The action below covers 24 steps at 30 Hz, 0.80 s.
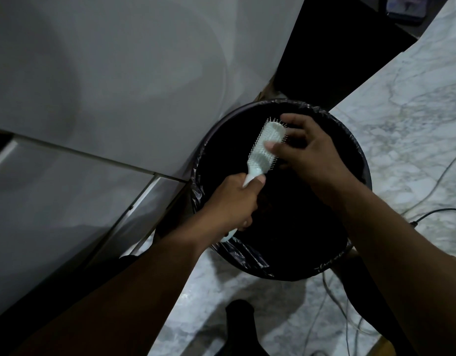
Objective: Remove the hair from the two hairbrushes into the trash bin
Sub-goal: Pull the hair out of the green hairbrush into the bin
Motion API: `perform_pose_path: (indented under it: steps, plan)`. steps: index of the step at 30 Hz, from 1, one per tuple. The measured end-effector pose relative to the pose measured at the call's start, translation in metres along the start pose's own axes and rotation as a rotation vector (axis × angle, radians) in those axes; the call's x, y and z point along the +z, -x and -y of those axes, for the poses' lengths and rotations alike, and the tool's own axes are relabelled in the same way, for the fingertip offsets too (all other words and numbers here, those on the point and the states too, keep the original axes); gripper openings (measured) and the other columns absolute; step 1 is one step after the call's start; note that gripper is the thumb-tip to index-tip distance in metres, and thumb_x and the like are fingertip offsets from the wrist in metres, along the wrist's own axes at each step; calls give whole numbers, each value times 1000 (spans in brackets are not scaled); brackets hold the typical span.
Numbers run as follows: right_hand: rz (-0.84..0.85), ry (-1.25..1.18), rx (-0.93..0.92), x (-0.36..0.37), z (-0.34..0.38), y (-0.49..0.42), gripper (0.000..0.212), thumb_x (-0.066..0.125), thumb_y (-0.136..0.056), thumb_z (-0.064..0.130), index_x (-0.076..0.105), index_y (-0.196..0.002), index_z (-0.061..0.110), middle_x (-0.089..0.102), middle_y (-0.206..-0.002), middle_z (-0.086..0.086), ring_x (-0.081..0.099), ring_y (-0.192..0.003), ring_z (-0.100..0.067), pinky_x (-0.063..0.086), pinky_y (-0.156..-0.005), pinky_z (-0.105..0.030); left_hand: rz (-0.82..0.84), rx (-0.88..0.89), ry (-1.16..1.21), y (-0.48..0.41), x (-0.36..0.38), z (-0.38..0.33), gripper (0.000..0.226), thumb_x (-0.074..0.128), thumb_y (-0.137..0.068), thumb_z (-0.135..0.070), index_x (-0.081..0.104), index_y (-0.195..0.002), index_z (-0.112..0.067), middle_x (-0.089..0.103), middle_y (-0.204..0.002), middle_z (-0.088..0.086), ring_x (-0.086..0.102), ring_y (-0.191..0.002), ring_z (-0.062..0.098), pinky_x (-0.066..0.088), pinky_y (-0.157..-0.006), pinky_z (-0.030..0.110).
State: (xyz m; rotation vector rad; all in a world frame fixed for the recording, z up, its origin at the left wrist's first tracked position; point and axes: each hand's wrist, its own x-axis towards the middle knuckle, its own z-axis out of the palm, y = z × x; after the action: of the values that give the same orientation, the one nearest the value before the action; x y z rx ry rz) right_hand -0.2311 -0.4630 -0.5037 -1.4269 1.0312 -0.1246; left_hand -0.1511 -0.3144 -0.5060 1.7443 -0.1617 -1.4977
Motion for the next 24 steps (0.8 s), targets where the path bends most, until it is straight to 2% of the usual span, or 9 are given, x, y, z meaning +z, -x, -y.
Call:
perform_pose_path:
  steps: [3, 7, 11, 14, 16, 20, 24]
  plan:
    - [-31, 232, -138, 4, -8, -1, 59, 86, -75, 32, 59, -127, 32, 59, -128, 0, 69, -90, -17, 62, -79, -29, -18, 20, -15, 0, 1, 0, 33, 50, -104, -36, 48, -79, -15, 39, -55, -1, 32, -34, 11, 28, -40, 21]
    - [-177, 296, -224, 0, -13, -3, 39, 83, -76, 41, 67, -110, 30, 63, -107, -7, 56, -66, -8, 49, -68, -22, -22, 80, -51, -1, 4, 3, 31, 53, -102, -37, 51, -78, -17, 42, -57, -3, 38, -41, 13, 31, -42, 23]
    - [-266, 274, -236, 2, -15, -3, 19, 79, -81, 39, 69, -93, 28, 63, -92, -7, 51, -61, -4, 39, -58, -11, -6, 106, -78, -2, 3, 6, 31, 55, -98, -41, 52, -76, -20, 43, -55, -5, 40, -43, 16, 33, -43, 24]
    - [-338, 216, -215, 1, -13, -4, 13, 78, -83, 35, 69, -82, 25, 72, -90, -5, 66, -74, -18, 50, -64, -24, 7, 117, -97, -1, 3, 5, 31, 54, -100, -38, 52, -77, -17, 44, -56, -1, 38, -38, 14, 32, -41, 24]
    - [-357, 197, -215, 0, -11, -4, 13, 77, -85, 32, 69, -80, 23, 74, -85, -3, 70, -78, -19, 55, -69, -28, 7, 116, -106, -1, 3, 5, 31, 54, -101, -37, 53, -79, -15, 44, -57, 0, 37, -35, 13, 31, -40, 23]
    - [-368, 142, -155, 1, -13, -6, 16, 73, -89, 33, 69, -83, 19, 73, -80, 1, 69, -74, -12, 55, -70, -26, -4, 118, -163, -3, 2, 7, 34, 54, -100, -40, 62, -99, -7, 46, -58, -3, 39, -36, 10, 33, -45, 25]
    - [-465, 29, 18, -5, -14, -11, 30, 65, -94, 42, 70, -79, 16, 70, -70, 0, 64, -59, -11, 54, -60, -32, -25, 102, -216, -5, -2, 9, 33, 54, -99, -42, 63, -95, -11, 48, -57, -5, 42, -38, 11, 36, -51, 28]
